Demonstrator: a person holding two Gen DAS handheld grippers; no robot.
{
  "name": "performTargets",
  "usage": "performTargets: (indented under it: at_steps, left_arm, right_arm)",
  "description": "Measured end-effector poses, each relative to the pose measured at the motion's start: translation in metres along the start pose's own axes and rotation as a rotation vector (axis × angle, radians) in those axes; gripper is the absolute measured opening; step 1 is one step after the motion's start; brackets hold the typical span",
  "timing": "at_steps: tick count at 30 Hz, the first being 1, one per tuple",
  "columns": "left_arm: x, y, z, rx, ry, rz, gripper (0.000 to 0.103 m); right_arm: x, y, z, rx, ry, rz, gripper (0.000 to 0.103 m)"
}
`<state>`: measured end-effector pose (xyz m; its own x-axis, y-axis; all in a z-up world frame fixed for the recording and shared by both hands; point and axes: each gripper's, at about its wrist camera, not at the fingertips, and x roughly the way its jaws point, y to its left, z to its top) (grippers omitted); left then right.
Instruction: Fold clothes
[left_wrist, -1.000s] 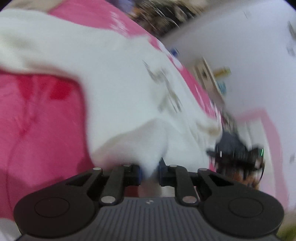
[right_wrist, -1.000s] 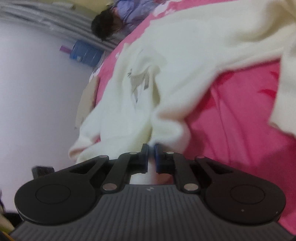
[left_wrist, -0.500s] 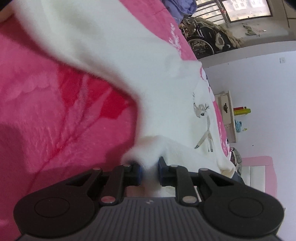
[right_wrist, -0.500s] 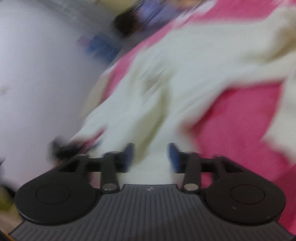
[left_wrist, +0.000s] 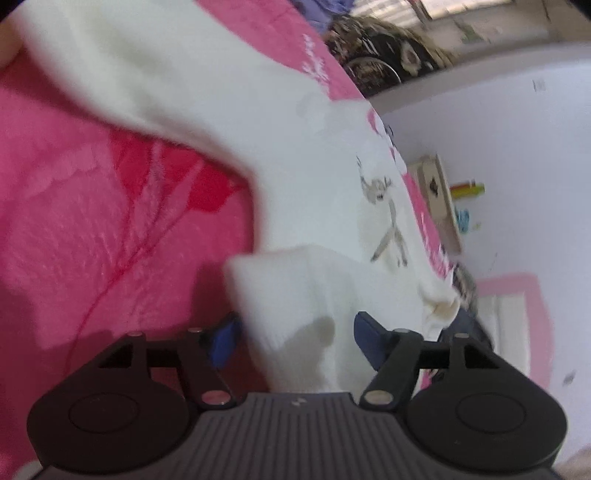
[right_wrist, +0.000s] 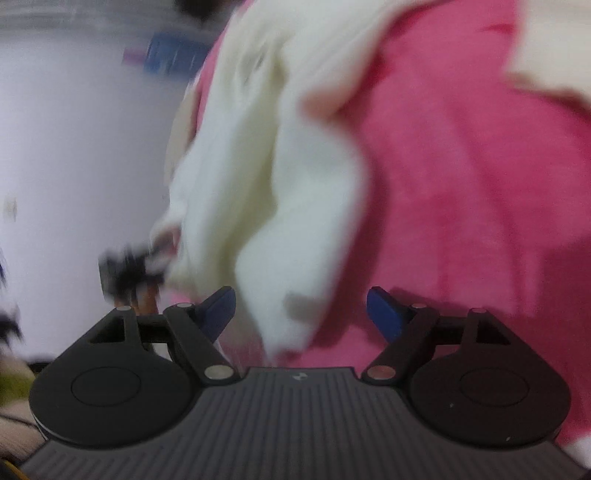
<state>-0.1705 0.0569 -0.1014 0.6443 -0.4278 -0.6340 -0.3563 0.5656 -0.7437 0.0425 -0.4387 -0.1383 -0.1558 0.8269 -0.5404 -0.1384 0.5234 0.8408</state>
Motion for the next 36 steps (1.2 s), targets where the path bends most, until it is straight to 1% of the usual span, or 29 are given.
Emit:
performTargets:
  at_steps: [1, 3, 5, 6, 7, 8, 9, 10, 11, 12, 13, 14, 15, 16, 18, 21, 24, 25, 27, 28, 29, 30, 31, 32, 33, 34, 35, 36]
  left_arm:
    - [-0.001, -0.002, -0.003, 0.026, 0.010, 0.010, 0.072]
    - [0.002, -0.003, -0.010, 0.056, 0.017, 0.038, 0.076]
    - [0.006, -0.003, -0.017, 0.082, 0.022, 0.067, 0.076]
    - [0.008, -0.003, -0.020, 0.095, 0.024, 0.081, 0.074]
    - [0.010, -0.004, -0.024, 0.108, 0.027, 0.096, 0.071]
    - [0.012, -0.004, -0.028, 0.121, 0.029, 0.110, 0.068]
    - [0.013, -0.005, -0.031, 0.128, 0.024, 0.112, 0.054]
    - [0.015, -0.007, -0.033, 0.131, 0.023, 0.103, 0.037]
    - [0.016, -0.009, -0.035, 0.135, 0.026, 0.095, 0.030]
    - [0.017, -0.011, -0.038, 0.139, 0.029, 0.089, 0.024]
    - [0.017, -0.013, -0.040, 0.148, 0.034, 0.085, 0.019]
    - [0.016, -0.016, -0.043, 0.161, 0.040, 0.082, 0.015]
    - [0.015, -0.018, -0.046, 0.173, 0.046, 0.080, 0.012]
    - [0.012, -0.019, -0.048, 0.175, 0.054, 0.064, 0.011]
    - [0.001, -0.024, -0.050, 0.178, 0.063, 0.013, 0.010]
    - [-0.026, -0.031, -0.046, 0.149, 0.038, -0.081, 0.010]
    - [-0.054, -0.038, -0.034, 0.114, -0.019, -0.190, 0.010]
    - [-0.062, -0.040, -0.028, 0.095, -0.048, -0.219, 0.010]
    - [-0.066, -0.037, -0.013, 0.044, -0.098, -0.263, 0.010]
    - [-0.064, -0.034, -0.003, 0.000, -0.122, -0.274, 0.011]
    - [-0.057, -0.029, 0.008, -0.058, -0.137, -0.274, 0.012]
    - [-0.048, -0.022, 0.019, -0.115, -0.152, -0.265, 0.014]
    - [-0.038, -0.015, 0.031, -0.169, -0.167, -0.253, 0.022]
    - [-0.030, -0.009, 0.041, -0.201, -0.185, -0.228, 0.026]
    - [-0.024, -0.003, 0.049, -0.223, -0.198, -0.197, 0.033]
    - [-0.018, 0.003, 0.056, -0.245, -0.208, -0.166, 0.034]
    - [-0.015, 0.006, 0.060, -0.256, -0.221, -0.144, 0.036]
    - [-0.017, 0.005, 0.061, -0.246, -0.237, -0.130, 0.039]
  right_arm:
    - [-0.005, -0.006, -0.002, 0.031, -0.034, 0.005, 0.079]
    - [-0.002, -0.013, -0.005, 0.059, -0.059, -0.002, 0.080]
    - [0.007, -0.016, -0.008, 0.069, -0.061, -0.008, 0.080]
    - [0.015, -0.017, -0.009, 0.069, -0.054, -0.011, 0.081]
    - [0.021, -0.017, -0.010, 0.064, -0.050, -0.009, 0.081]
    - [0.026, -0.014, -0.012, 0.049, -0.056, 0.013, 0.081]
    - [0.033, -0.010, -0.014, 0.035, -0.051, 0.048, 0.081]
    - [0.042, -0.006, -0.017, 0.029, -0.034, 0.078, 0.079]
    - [0.052, -0.002, -0.021, 0.019, -0.012, 0.095, 0.078]
    - [0.063, 0.002, -0.026, 0.006, 0.012, 0.106, 0.071]
    - [0.074, 0.007, -0.031, -0.014, 0.043, 0.095, 0.056]
    - [0.085, 0.010, -0.037, -0.032, 0.076, 0.074, 0.047]
    - [0.094, 0.014, -0.043, -0.049, 0.104, 0.057, 0.028]
    - [0.100, 0.016, -0.048, -0.061, 0.110, 0.059, 0.019]
    - [0.097, 0.022, -0.053, -0.082, 0.087, 0.114, 0.014]
    - [0.079, 0.039, -0.043, -0.131, 0.051, 0.257, 0.013]
    - [0.050, 0.066, -0.030, -0.215, 0.048, 0.410, 0.013]
    - [0.039, 0.074, -0.022, -0.231, 0.025, 0.455, 0.013]
    - [0.015, 0.079, -0.002, -0.207, -0.076, 0.541, 0.013]
    - [0.005, 0.079, 0.008, -0.185, -0.132, 0.579, 0.013]
    - [0.002, 0.073, 0.023, -0.120, -0.203, 0.599, 0.013]
    - [0.004, 0.061, 0.038, -0.026, -0.260, 0.607, 0.015]
    - [0.008, 0.049, 0.052, 0.073, -0.313, 0.604, 0.017]
    - [0.016, 0.035, 0.063, 0.182, -0.352, 0.565, 0.019]
    - [0.024, 0.020, 0.074, 0.285, -0.387, 0.520, 0.026]
    - [0.029, 0.006, 0.081, 0.360, -0.411, 0.466, 0.031]
    - [0.030, -0.002, 0.082, 0.399, -0.436, 0.422, 0.032]
    - [0.032, -0.007, 0.082, 0.417, -0.458, 0.384, 0.036]
